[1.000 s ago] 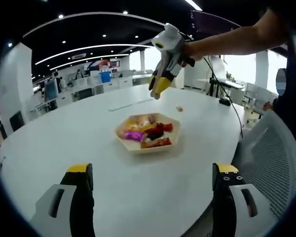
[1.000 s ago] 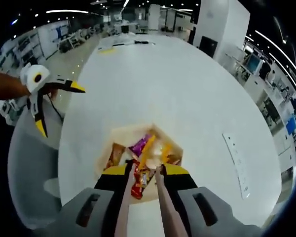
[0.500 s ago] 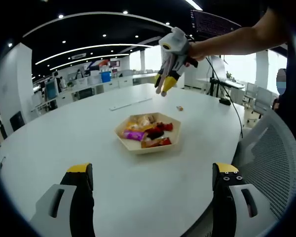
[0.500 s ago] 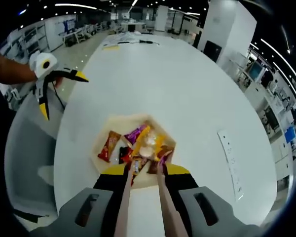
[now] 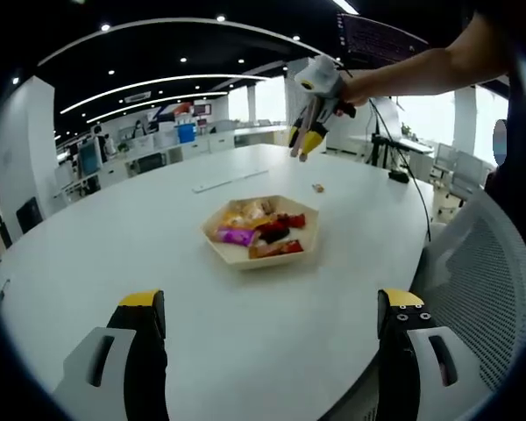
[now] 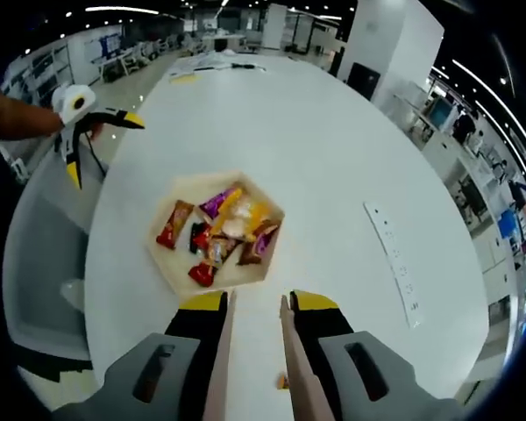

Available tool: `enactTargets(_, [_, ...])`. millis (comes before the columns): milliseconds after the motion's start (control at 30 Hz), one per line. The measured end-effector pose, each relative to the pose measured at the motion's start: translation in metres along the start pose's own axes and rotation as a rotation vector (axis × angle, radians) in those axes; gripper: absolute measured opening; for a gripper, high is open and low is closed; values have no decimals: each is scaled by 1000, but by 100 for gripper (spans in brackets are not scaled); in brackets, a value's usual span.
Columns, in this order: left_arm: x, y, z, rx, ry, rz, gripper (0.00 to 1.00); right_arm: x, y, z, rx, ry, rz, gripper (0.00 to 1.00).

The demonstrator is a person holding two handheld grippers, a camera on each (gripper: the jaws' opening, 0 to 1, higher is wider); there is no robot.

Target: Place the target food into the container with the food tongs after gripping and lifting it, then release it inside without dropping or visibly crushing the food.

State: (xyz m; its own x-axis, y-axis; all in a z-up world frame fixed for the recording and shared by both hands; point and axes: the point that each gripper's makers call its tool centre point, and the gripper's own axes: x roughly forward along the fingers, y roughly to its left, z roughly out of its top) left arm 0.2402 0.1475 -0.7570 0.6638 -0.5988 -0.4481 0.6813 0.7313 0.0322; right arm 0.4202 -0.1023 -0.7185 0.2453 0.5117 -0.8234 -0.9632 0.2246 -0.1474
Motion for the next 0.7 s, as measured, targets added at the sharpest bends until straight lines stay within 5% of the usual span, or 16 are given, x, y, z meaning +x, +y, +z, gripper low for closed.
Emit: enactTargets(700, [0, 11, -7, -73, 14, 29, 99, -24, -21, -59, 19, 11, -6, 28])
